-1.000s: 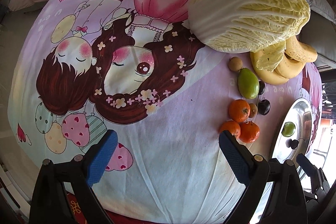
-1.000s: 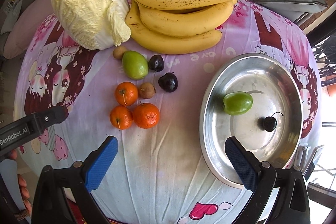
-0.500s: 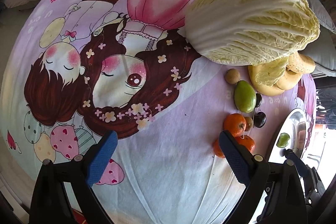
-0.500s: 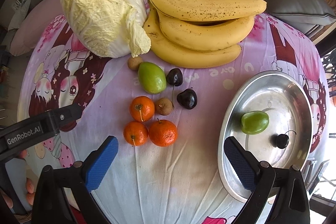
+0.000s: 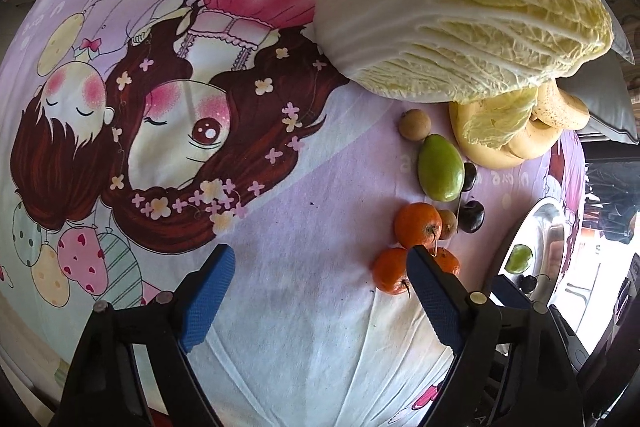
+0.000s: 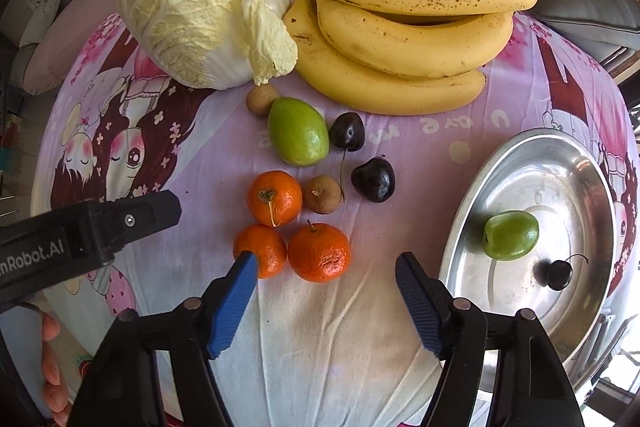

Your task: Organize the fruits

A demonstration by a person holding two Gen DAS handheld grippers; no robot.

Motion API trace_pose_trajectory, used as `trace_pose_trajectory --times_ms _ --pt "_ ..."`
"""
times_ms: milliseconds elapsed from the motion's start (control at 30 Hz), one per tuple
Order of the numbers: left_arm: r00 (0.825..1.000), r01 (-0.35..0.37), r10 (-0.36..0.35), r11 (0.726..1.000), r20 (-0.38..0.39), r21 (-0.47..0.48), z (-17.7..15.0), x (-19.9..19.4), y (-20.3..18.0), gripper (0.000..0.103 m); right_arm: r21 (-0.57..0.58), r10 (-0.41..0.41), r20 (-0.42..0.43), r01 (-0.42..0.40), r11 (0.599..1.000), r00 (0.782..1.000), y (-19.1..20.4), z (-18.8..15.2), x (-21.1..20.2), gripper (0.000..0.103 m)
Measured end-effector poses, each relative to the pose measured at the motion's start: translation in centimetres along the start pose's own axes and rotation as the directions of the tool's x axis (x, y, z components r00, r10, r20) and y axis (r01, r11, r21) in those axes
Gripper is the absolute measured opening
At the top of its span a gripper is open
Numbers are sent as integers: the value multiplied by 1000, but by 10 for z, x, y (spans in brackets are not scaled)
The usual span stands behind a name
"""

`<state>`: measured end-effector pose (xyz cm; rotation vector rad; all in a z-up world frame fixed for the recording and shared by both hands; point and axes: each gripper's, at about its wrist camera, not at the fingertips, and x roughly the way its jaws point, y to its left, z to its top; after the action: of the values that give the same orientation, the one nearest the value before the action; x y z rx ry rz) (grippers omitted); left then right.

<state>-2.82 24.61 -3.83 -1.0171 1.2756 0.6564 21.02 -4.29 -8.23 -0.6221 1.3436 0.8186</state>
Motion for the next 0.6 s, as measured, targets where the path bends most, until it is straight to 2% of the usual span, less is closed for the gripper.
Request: trace_pose_trajectory --times_ms 67,167,267,433,600 --pt "1000 5 -5 1000 -13 3 2 6 -2 88 -3 2 -4 -2 1000 1000 1 0 3 61" --pt "999 9 -8 1000 -36 13 4 14 -6 88 -2 3 -10 -3 1000 1000 1 1 8 54" --pt "999 12 -11 1000 -47 14 -9 16 -21 88 -7 5 -25 -5 1000 1000 0 0 15 47" --pt "998 15 -14 1000 -66 19 -4 47 -49 88 -9 6 -35 -6 1000 999 0 1 24 43" --pt "996 9 -8 1000 -86 11 -10 71 -54 88 -15 22 -41 -23 1000 999 4 5 34 42"
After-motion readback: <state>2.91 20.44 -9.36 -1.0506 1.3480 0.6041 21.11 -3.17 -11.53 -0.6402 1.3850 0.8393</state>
